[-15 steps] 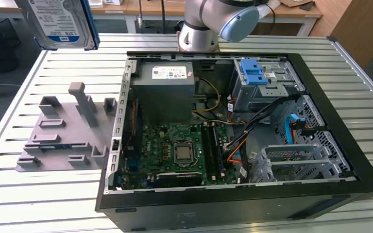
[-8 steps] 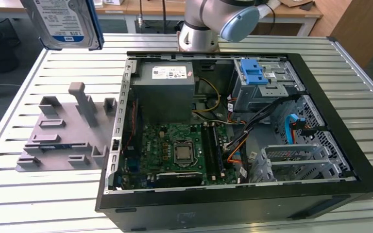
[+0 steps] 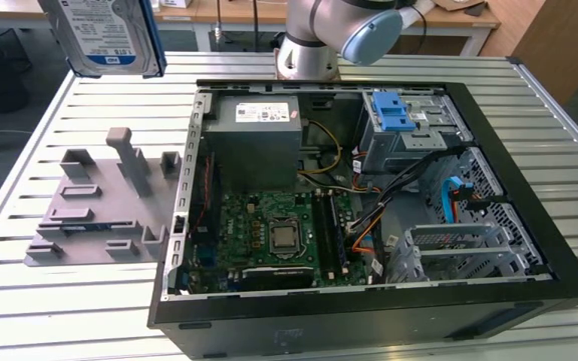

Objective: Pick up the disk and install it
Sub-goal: 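Pick up the disk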

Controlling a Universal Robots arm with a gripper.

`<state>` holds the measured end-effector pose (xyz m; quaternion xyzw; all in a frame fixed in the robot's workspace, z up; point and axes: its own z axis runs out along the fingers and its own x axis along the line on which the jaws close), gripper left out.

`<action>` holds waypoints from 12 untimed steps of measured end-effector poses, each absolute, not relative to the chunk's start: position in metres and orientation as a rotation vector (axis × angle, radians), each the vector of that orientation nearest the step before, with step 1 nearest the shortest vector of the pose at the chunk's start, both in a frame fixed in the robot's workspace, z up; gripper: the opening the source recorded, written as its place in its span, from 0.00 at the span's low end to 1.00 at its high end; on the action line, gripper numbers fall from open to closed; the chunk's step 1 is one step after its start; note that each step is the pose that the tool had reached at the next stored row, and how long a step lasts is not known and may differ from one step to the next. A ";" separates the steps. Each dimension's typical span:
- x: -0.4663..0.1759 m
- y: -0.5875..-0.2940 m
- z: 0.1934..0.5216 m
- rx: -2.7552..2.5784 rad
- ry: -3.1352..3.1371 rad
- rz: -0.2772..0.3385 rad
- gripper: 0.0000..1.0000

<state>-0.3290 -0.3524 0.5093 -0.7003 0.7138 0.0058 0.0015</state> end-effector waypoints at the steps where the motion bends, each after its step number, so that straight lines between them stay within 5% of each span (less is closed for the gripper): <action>1: -0.329 -0.352 0.509 -2.198 2.240 0.018 0.36; 12: -0.325 -0.353 0.509 -2.198 2.240 0.018 0.36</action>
